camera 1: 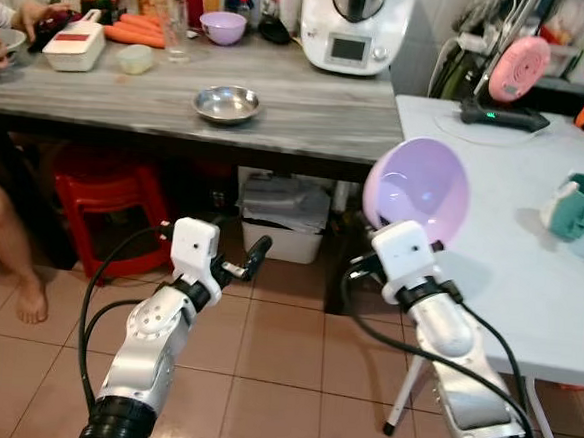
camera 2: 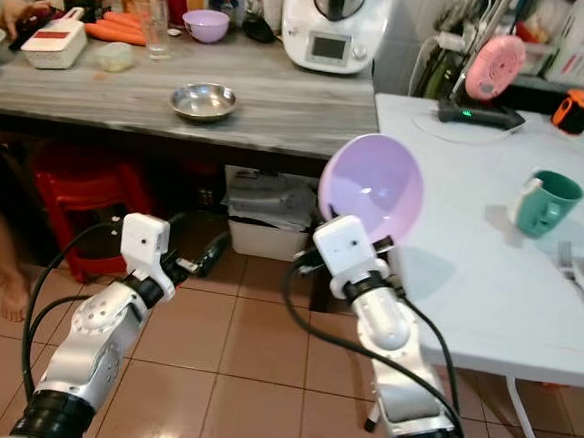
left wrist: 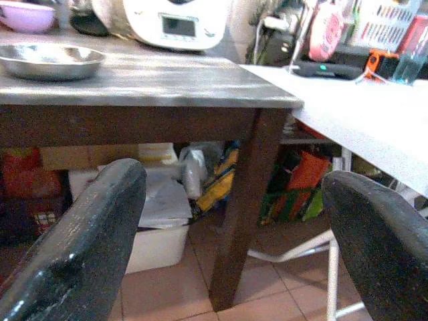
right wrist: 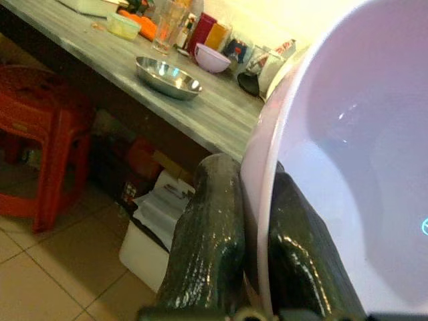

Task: Setting the table

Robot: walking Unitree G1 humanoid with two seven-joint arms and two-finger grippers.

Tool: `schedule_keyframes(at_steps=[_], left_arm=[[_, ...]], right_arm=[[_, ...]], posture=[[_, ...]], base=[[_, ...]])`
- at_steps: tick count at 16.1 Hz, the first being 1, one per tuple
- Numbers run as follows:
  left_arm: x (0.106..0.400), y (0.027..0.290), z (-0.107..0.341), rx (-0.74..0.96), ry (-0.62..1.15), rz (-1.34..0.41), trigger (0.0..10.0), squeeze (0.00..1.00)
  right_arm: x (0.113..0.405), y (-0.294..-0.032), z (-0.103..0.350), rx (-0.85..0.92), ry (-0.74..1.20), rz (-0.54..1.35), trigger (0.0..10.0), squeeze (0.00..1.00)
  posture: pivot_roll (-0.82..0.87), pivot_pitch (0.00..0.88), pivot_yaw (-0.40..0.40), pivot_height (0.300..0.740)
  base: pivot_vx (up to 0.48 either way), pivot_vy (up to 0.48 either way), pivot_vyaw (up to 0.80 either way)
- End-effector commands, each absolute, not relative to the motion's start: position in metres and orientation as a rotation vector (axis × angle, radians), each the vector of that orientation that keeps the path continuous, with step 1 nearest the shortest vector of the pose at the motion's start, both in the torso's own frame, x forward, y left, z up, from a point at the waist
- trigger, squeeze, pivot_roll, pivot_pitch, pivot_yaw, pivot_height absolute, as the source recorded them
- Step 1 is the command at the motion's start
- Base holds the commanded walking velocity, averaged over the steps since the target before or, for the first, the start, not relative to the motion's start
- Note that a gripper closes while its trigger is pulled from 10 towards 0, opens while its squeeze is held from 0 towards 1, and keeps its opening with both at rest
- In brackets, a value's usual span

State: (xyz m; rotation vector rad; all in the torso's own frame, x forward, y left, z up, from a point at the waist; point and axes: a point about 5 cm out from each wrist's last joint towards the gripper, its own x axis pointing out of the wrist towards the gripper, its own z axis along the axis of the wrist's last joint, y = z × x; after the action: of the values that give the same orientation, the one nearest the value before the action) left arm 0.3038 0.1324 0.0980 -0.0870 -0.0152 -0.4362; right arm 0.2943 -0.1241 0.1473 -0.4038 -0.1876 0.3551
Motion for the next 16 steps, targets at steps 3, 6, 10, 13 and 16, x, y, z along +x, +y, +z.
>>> schedule_keyframes(at_steps=[3,6,10,13,16], left_arm=[[0.3044,0.1418,0.0983,-0.065,-0.014,-0.412,10.0,0.00],[0.3045,0.1411,0.0978,-0.065,-0.014,-0.411,10.0,0.00],[0.3042,0.1392,0.0973,-0.067,-0.012,-0.416,10.0,0.00],[0.3045,0.1389,0.0972,-0.066,-0.012,-0.415,10.0,0.00],[0.3047,0.1389,0.0972,-0.065,-0.012,-0.413,10.0,0.00]], right_arm=[[0.2945,-0.1162,0.1565,-0.403,-0.235,0.374,10.0,0.00],[0.2944,-0.1155,0.1563,-0.403,-0.237,0.377,10.0,0.00],[0.2944,-0.1150,0.1564,-0.404,-0.237,0.381,10.0,0.00],[0.2944,-0.1146,0.1564,-0.405,-0.238,0.384,10.0,0.00],[0.2944,-0.1148,0.1564,-0.405,-0.238,0.382,10.0,0.00]], posture=[[-0.03,0.018,-0.025,0.740],[-0.03,0.018,-0.025,0.740],[-0.03,0.021,-0.026,0.740],[-0.03,0.021,-0.026,0.740],[-0.03,0.021,-0.026,0.740]], base=[[0.000,0.345,0.00],[0.000,0.347,0.00],[0.000,0.346,0.00],[0.000,0.347,0.00],[0.000,0.346,0.00]])
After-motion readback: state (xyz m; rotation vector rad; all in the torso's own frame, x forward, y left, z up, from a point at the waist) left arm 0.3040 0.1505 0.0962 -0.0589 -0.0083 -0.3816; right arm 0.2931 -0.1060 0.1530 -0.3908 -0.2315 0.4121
